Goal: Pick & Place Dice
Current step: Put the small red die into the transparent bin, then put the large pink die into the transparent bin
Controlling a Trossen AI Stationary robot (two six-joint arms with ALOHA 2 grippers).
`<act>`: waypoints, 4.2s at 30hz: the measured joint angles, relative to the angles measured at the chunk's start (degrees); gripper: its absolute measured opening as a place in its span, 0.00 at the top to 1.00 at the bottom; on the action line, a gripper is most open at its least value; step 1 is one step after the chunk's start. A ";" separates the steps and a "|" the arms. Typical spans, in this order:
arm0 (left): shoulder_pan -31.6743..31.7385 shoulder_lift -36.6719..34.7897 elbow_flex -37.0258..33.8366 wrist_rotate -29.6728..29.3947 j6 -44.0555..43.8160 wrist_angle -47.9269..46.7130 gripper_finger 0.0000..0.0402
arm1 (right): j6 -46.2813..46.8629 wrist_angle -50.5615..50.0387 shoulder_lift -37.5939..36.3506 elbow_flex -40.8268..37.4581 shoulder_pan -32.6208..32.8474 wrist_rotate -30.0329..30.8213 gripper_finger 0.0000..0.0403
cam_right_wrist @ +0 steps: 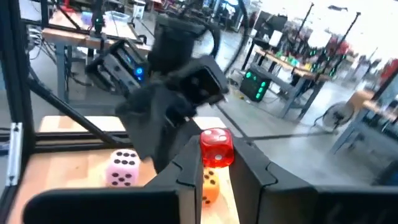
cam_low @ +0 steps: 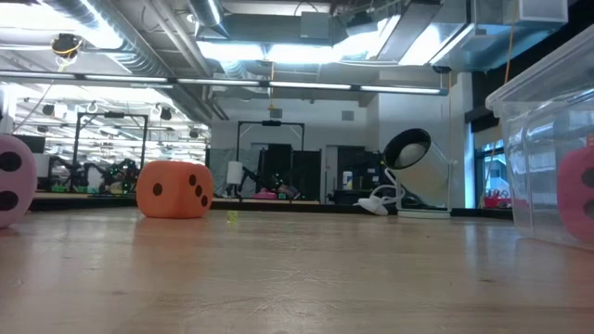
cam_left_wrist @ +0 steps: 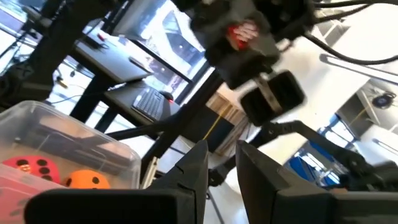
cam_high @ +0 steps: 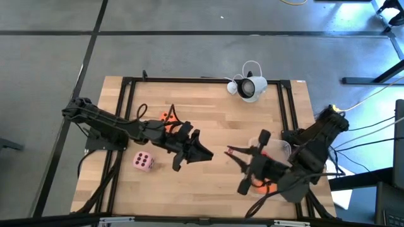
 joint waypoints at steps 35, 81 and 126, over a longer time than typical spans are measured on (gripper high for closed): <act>-12.54 -12.49 0.07 -25.92 4.09 -32.40 0.81 | 93.08 -52.36 -5.19 -21.48 13.47 -50.26 0.87; -17.37 -12.34 0.07 -37.73 -1.31 -43.48 0.81 | 87.03 -31.20 -5.08 -32.28 4.11 -53.21 0.87; -8.73 -12.36 0.00 -39.83 12.23 -43.40 0.55 | 88.79 -31.24 -5.05 -32.30 4.57 -51.57 0.55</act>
